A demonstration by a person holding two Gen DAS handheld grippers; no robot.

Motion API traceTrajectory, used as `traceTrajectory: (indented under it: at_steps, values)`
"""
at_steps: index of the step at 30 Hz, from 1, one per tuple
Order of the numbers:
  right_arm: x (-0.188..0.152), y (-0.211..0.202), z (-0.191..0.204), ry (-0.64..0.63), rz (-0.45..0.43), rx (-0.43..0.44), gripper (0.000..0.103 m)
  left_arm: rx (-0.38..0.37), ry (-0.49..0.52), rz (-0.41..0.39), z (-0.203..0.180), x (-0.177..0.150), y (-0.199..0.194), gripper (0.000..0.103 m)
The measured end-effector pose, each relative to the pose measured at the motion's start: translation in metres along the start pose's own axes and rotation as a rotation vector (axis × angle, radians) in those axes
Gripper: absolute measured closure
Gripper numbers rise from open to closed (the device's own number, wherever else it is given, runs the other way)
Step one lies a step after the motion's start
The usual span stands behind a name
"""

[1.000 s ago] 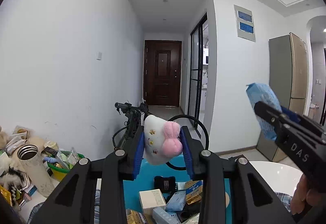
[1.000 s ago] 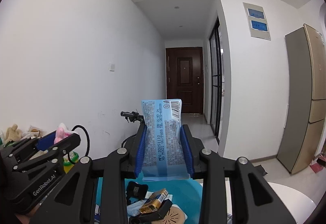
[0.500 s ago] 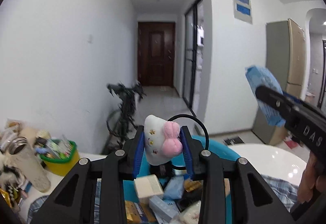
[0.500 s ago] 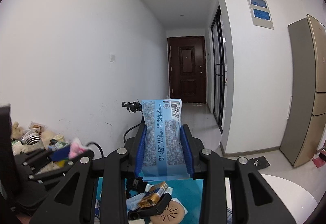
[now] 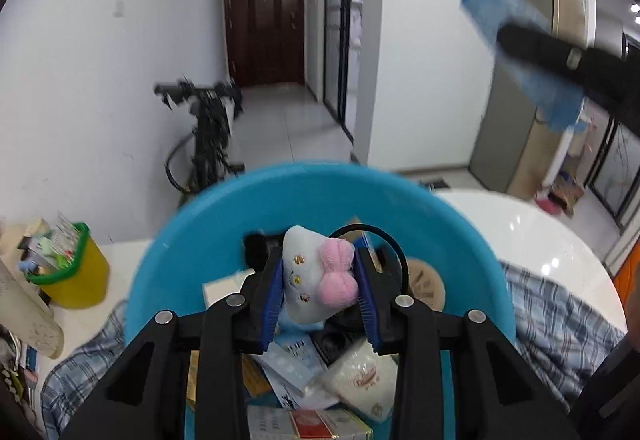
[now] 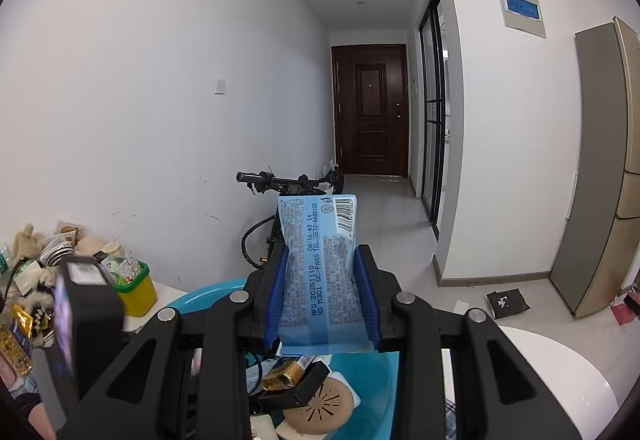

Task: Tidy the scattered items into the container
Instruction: 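Lower the plush toy into the basin with the left tool while the right tool lowers the packet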

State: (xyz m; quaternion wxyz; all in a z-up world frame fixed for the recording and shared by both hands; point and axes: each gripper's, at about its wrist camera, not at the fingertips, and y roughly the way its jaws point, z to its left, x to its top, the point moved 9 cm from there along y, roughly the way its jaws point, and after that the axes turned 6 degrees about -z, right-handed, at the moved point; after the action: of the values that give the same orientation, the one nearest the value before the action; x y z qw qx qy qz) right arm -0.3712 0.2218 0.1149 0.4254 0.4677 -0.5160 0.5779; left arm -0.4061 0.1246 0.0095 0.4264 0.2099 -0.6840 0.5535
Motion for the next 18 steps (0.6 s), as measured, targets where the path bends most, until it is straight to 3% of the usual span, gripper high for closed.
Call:
traceTrajectory:
  at_steps: [4, 9, 18]
  values:
    - [0.000, -0.002, -0.002, -0.001, 0.002, -0.002, 0.071, -0.027, -0.025, 0.112, -0.005, -0.018, 0.020, 0.067]
    - [-0.001, -0.001, -0.002, -0.006, 0.011, -0.002, 0.071, -0.036, -0.049, 0.192, -0.004, -0.033, 0.039, 0.067]
    - [-0.016, 0.017, -0.005, -0.004, 0.093, 0.014, 0.071, -0.045, -0.033, 0.234, -0.009, -0.045, 0.047, 0.067]
